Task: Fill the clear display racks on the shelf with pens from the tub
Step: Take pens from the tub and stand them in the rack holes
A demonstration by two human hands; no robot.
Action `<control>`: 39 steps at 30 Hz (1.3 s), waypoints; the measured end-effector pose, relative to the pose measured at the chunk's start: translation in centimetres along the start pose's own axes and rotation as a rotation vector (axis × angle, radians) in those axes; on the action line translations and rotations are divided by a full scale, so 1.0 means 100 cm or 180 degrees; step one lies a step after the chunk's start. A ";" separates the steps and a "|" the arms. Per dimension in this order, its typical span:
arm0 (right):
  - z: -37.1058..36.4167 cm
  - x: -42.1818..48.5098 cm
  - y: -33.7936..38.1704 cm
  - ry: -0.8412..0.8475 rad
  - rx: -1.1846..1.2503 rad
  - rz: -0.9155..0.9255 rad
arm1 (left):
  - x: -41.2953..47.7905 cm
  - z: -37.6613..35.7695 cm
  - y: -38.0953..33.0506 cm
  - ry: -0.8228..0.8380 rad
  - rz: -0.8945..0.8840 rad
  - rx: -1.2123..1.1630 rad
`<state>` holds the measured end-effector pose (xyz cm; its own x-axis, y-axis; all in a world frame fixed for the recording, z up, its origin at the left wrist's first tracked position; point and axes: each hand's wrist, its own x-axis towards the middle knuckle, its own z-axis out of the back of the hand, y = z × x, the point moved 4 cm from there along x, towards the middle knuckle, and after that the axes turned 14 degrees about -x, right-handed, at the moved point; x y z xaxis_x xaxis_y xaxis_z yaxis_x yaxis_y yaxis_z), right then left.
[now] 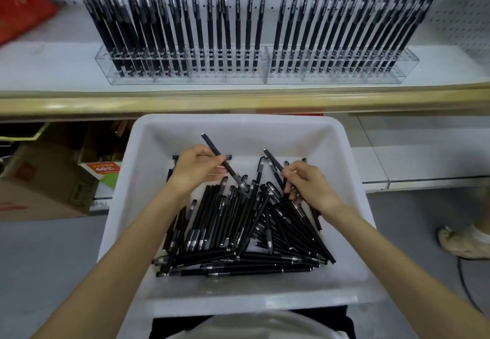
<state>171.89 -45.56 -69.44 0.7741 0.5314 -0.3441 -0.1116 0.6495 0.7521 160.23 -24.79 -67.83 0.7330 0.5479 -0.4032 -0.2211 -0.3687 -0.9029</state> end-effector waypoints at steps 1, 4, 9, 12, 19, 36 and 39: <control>0.000 0.000 0.006 0.0053 0.0008 0.0072 | -0.002 0.002 -0.004 0.0002 -0.0008 -0.0152; 0.001 0.004 0.017 0.0249 0.0250 0.0160 | -0.008 0.005 -0.014 0.0065 -0.0062 -0.0564; 0.015 0.011 0.032 0.0443 0.0857 0.0126 | -0.012 0.017 -0.024 -0.0048 -0.0088 -0.1307; 0.028 0.015 0.043 0.0332 0.0822 0.0257 | -0.010 0.026 -0.028 -0.0146 -0.0027 -0.1644; 0.047 0.017 0.074 0.0011 0.0620 0.0494 | -0.011 0.041 -0.042 -0.0286 -0.0263 -0.1879; 0.036 0.036 0.149 0.0097 0.1057 0.1003 | -0.024 0.075 -0.075 -0.0411 -0.0542 -0.2859; 0.033 0.039 0.168 0.0156 0.1145 0.1136 | -0.024 0.071 -0.080 -0.0257 -0.0404 -0.3270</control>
<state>175.14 -34.40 -56.32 0.6957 0.7166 -0.0499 -0.1354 0.1990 0.9706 155.66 -17.83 -60.69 0.6589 0.6621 -0.3571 0.5375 -0.7465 -0.3923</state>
